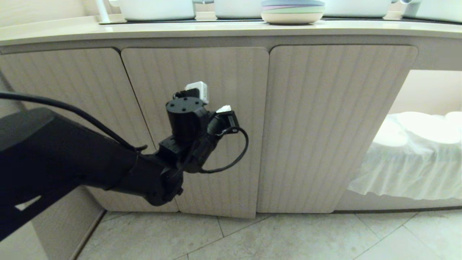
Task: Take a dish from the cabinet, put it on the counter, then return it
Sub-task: Close the cabinet door
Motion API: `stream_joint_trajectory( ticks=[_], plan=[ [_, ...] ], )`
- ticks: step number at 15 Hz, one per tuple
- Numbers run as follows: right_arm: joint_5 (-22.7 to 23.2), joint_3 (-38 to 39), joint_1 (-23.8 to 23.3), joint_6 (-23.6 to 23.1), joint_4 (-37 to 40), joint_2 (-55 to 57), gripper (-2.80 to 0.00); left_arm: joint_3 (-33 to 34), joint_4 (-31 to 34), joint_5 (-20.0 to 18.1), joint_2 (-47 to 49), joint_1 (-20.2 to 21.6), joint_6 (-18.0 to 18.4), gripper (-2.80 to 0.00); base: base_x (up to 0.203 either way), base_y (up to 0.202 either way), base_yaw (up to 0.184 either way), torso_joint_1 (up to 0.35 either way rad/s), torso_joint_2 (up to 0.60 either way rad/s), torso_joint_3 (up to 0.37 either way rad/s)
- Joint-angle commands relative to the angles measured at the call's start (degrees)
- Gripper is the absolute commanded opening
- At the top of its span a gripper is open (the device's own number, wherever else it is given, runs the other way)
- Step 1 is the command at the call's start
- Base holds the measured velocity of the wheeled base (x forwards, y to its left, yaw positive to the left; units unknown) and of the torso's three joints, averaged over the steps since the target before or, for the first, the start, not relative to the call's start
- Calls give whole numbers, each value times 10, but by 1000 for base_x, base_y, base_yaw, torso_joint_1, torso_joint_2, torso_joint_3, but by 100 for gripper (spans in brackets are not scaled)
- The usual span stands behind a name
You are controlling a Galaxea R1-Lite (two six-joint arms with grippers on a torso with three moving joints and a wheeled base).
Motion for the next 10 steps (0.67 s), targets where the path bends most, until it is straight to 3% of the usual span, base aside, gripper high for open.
stream_joint_trajectory(
  ticks=[1, 6, 10],
  plan=[
    [0, 0, 0, 0, 0, 0, -280, -2, -3, 2, 7, -2, -1, -280, 0, 0, 0, 0, 0, 0],
    [0, 0, 0, 0, 0, 0, -280, 47, -8, 12, -29, -10, -1, -280, 0, 0, 0, 0, 0, 0],
    [0, 0, 0, 0, 0, 0, -280, 141, -42, 13, -90, -14, 0, -280, 0, 0, 0, 0, 0, 0]
  ],
)
